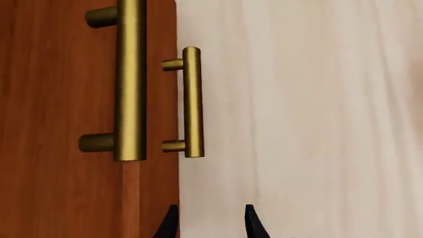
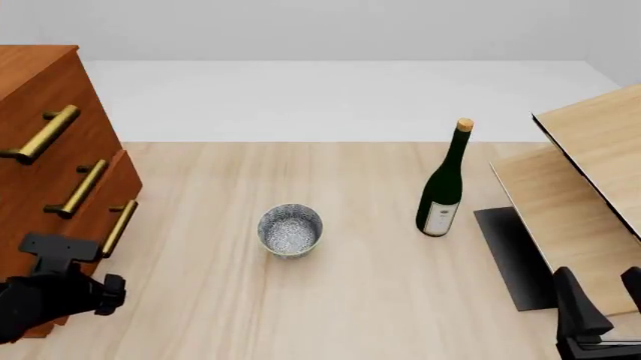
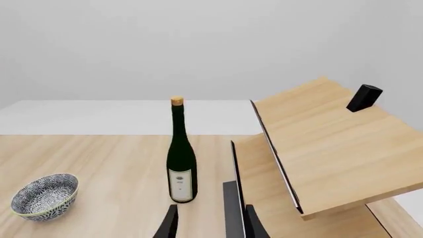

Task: Close the bottom drawer of the cabinet and open the top drawer.

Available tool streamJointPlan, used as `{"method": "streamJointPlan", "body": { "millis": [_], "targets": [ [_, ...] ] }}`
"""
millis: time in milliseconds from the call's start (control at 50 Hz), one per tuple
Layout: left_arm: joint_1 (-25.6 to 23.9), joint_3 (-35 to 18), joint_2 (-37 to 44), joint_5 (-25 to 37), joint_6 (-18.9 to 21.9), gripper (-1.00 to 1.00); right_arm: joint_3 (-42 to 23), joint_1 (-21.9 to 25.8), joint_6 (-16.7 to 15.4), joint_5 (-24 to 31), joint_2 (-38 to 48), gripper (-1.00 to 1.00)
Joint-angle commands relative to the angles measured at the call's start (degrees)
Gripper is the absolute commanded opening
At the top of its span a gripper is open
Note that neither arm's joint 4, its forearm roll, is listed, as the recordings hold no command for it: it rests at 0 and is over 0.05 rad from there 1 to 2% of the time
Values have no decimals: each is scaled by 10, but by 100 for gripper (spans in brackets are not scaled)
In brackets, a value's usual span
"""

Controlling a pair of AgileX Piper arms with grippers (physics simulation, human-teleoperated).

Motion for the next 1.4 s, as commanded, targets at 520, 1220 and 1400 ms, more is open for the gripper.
{"method": "streamJointPlan", "body": {
  "millis": [520, 1220, 1400],
  "targets": [
    [31, 12, -27, -9, 41, 100, -1, -1, 1, 3, -4, 100],
    [-150, -68, 11, 63, -128, 100, -1, -5, 4, -2, 0, 100],
    [-207, -104, -36, 106, -148, 100, -1, -4, 5, 1, -2, 100]
  ]
}}
